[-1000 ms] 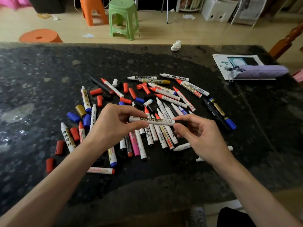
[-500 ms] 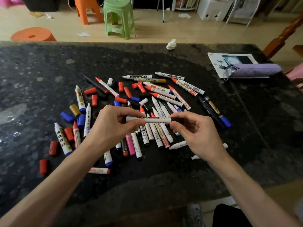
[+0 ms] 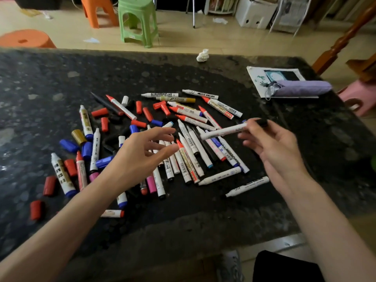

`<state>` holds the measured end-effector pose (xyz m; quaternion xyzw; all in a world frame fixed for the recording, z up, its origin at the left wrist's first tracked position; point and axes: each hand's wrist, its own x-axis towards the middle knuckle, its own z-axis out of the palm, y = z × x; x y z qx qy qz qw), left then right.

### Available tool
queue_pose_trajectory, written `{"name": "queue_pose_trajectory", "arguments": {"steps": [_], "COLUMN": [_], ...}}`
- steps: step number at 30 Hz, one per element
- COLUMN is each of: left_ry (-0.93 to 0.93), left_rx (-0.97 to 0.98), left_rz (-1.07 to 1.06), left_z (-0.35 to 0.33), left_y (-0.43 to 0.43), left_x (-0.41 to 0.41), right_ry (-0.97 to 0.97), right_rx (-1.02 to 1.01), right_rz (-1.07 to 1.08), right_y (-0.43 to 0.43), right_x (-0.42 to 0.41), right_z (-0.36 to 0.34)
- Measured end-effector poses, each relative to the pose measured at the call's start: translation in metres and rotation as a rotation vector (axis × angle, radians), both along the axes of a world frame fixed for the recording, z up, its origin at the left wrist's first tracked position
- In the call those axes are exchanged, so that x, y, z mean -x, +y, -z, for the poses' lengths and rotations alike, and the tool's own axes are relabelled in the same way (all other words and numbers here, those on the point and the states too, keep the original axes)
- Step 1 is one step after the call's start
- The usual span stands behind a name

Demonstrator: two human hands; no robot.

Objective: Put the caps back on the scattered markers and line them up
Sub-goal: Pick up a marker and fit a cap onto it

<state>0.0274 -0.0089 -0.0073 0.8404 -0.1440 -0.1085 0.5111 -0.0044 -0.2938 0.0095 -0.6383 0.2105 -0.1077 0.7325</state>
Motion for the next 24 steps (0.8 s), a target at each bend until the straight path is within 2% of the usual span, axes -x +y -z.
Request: {"name": "queue_pose_trajectory", "arguments": {"steps": [4,7,10,15,17,20,22,24], "left_ry": [0.014,0.008,0.003,-0.02,-0.018,-0.025,-0.032,-0.045], "left_rx": [0.015,0.017,0.031,0.011,0.013,0.01,0.005,0.006], "left_rz": [0.001,0.023,0.019,0.023,0.02,0.009,-0.003,-0.029], "left_z": [0.001,0.002,0.002,0.004,0.006,0.007,0.007,0.007], "left_y": [-0.004,-0.009,-0.013,-0.018,-0.018,-0.016,-0.012,-0.007], "left_x": [0.001,0.001,0.002,0.002,0.001,0.0,-0.002,-0.004], "right_ry": [0.002,0.057,0.154,0.28,0.305,0.268,0.176,0.19], "right_rx": [0.226,0.392,0.647,1.211,1.352,1.402,1.267,1.095], "right_rz": [0.271,0.35,0.235,-0.011,-0.08,-0.149,-0.302,-0.556], "right_y": [-0.029,-0.04,-0.044,-0.038,-0.036,-0.039,-0.043,-0.044], "right_x": [-0.008,-0.007,-0.002,0.004,0.005,0.011,0.019,0.03], "right_z": [0.005,0.019,0.037,0.049,0.052,0.049,0.039,0.029]}}
